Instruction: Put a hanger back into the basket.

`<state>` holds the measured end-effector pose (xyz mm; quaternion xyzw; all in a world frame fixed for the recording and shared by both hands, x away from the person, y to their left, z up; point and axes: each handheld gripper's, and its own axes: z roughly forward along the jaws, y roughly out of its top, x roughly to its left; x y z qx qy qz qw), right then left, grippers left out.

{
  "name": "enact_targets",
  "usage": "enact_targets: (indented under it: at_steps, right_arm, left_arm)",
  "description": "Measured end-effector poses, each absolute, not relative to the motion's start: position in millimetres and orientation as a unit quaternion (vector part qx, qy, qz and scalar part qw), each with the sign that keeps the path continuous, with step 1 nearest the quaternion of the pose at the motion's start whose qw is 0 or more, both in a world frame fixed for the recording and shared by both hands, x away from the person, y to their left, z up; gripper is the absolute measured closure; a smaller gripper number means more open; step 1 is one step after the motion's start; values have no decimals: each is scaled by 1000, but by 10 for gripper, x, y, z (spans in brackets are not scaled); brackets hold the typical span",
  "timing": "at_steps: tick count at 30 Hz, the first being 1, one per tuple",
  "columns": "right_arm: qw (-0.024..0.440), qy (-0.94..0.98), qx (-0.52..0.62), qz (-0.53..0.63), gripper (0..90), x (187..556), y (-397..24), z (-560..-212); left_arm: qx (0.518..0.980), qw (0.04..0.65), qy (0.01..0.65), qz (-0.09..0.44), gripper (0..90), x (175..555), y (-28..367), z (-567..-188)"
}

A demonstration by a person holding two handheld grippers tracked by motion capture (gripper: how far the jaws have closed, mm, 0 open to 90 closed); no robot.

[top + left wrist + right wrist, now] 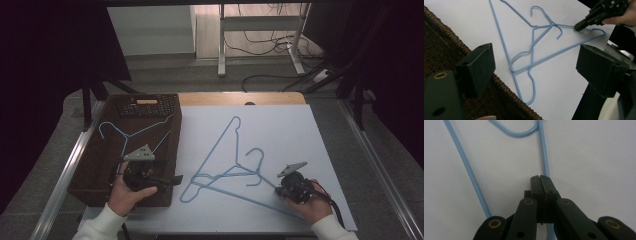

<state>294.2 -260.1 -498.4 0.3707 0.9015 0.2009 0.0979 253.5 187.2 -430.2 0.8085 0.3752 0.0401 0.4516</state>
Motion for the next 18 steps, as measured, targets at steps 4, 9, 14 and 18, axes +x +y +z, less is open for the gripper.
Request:
enact_targets:
  at_steps: [4,9,14,18]
  right_arm:
    - [103,900,370,205,897,2981,-2596,-4978]
    - [67,902,345,250,897,2898,-2348,-4905]
    - [52,914,312,254,896,2897,-1903,-4990]
    - [53,919,301,250,897,2941,-1677,-5053]
  left_arm:
    - [809,451,375,41,154,2533,1873,-4301]
    - [808,451,376,41,154,2538,1875,-4301]
    - [809,450,375,42,154,2538,1865,-4300]
    - [809,450,375,42,154,2540,1874,-4298]
